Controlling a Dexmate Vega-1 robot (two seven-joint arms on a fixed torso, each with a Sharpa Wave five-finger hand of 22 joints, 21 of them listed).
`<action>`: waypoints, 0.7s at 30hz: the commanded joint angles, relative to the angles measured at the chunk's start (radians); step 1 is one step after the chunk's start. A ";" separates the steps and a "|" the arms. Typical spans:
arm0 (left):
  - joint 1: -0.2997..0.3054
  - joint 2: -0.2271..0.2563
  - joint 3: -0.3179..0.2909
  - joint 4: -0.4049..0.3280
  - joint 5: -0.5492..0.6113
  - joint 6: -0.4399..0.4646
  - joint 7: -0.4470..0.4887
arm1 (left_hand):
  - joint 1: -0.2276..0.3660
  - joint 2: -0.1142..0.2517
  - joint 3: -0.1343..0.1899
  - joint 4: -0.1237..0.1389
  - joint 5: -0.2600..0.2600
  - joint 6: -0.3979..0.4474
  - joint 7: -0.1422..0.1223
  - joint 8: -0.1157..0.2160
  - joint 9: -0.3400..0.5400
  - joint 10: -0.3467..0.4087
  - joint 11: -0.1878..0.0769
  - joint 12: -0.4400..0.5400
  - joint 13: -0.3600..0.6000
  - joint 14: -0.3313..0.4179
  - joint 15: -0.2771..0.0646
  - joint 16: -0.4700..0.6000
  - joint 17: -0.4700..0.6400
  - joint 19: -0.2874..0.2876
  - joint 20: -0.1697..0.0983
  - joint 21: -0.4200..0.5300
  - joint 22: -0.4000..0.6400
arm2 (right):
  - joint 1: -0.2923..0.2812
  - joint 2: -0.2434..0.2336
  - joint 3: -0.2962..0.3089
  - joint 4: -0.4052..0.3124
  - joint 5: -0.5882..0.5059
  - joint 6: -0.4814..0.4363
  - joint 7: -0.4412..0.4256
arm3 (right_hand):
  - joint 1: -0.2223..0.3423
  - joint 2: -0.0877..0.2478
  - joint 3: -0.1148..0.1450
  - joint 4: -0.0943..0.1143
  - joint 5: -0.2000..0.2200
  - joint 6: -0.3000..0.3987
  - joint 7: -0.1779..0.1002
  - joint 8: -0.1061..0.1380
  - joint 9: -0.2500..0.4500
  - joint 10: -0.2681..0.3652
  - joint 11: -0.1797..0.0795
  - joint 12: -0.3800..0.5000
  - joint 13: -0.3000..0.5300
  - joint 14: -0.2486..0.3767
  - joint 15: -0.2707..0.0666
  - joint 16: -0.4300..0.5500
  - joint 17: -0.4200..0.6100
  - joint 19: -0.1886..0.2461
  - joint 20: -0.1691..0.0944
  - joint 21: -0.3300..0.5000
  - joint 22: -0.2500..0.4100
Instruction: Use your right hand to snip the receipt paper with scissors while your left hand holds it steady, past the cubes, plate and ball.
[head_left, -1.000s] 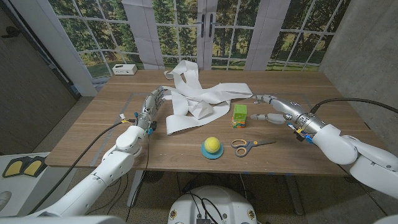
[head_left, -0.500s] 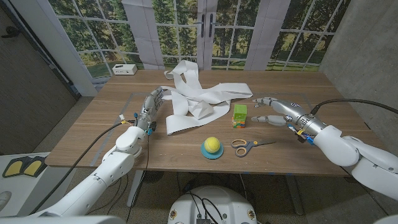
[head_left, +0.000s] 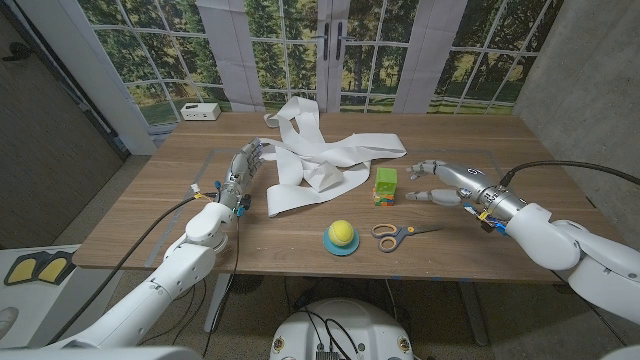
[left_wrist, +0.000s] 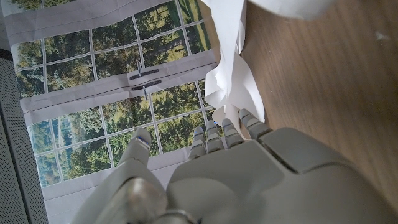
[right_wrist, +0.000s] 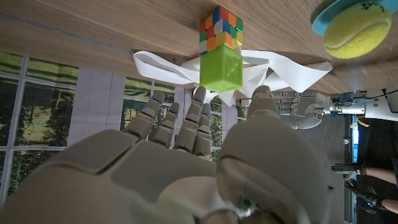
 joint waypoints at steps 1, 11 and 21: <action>0.007 0.003 -0.003 -0.009 0.001 0.004 0.010 | 0.010 0.004 0.008 0.002 0.003 0.000 0.003 -0.002 0.001 0.001 -0.002 -0.003 0.003 -0.008 -0.006 -0.002 0.005 -0.007 -0.003 0.002 0.003 | -0.022 0.000 0.016 -0.017 -0.035 -0.016 0.033 | 0.021 0.001 0.008 -0.006 0.001 0.010 -0.001 0.003 0.004 0.008 0.000 0.004 0.003 0.009 -0.111 0.002 -0.001 0.006 -0.002 0.007 0.005; 0.013 -0.014 -0.006 -0.008 0.020 -0.020 0.044 | 0.010 0.007 0.009 0.003 0.003 0.013 0.003 0.003 0.001 0.019 0.000 0.004 0.003 -0.003 -0.008 0.000 0.004 -0.007 -0.004 0.002 0.003 | -0.038 0.010 0.029 -0.019 -0.050 -0.012 0.046 | 0.043 -0.002 0.016 -0.013 0.001 0.001 -0.004 -0.007 0.004 0.001 -0.003 -0.008 0.002 -0.001 -0.119 -0.006 -0.003 0.006 -0.009 0.004 0.005; 0.022 -0.016 -0.003 -0.010 0.019 -0.020 0.044 | 0.015 0.013 0.013 0.002 0.003 0.034 0.005 0.008 0.001 0.039 -0.002 0.010 0.003 0.012 -0.014 0.004 0.004 0.000 -0.010 0.005 0.003 | -0.048 0.004 0.042 -0.030 -0.046 -0.021 0.097 | 0.099 -0.003 0.038 -0.027 0.003 -0.011 -0.021 -0.020 0.005 -0.009 -0.024 -0.022 0.004 -0.013 -0.132 -0.018 -0.007 0.000 -0.023 0.000 0.004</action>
